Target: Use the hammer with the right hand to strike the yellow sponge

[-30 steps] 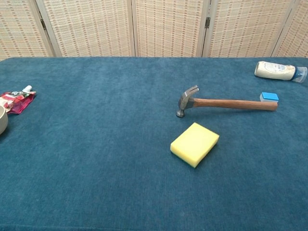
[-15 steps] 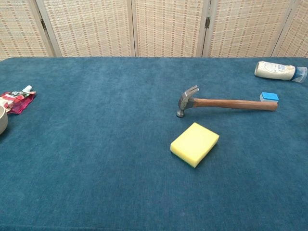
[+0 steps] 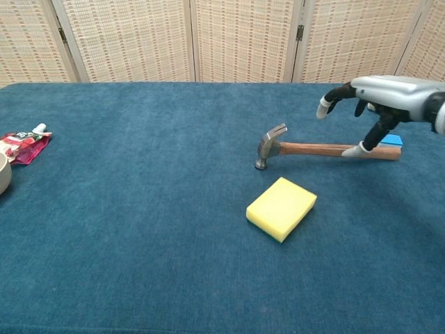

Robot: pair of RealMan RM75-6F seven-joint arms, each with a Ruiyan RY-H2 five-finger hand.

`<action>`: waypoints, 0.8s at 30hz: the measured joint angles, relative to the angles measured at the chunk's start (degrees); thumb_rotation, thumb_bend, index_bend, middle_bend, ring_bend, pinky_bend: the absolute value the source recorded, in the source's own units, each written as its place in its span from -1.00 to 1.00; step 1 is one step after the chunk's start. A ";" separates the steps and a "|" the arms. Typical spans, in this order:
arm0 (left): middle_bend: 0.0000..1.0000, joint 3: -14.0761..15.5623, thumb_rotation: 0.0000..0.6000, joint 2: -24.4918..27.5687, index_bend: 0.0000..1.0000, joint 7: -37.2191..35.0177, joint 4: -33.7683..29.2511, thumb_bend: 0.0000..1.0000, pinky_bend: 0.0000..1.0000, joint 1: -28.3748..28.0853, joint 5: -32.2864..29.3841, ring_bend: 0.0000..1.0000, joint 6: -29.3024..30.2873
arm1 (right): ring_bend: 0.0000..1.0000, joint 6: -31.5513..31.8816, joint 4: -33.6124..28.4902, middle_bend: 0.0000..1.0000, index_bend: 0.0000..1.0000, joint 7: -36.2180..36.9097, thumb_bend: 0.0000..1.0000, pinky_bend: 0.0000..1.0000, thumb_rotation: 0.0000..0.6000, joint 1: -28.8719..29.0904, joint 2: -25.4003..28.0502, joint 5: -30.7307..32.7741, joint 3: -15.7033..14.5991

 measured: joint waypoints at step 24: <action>-0.71 0.20 1.00 -0.45 -0.60 -2.39 2.50 -0.58 -0.66 1.18 -1.01 -0.80 -0.79 | -0.67 -7.64 19.88 -0.33 -0.37 -6.83 -0.27 -0.50 1.00 11.05 -14.83 13.27 -1.68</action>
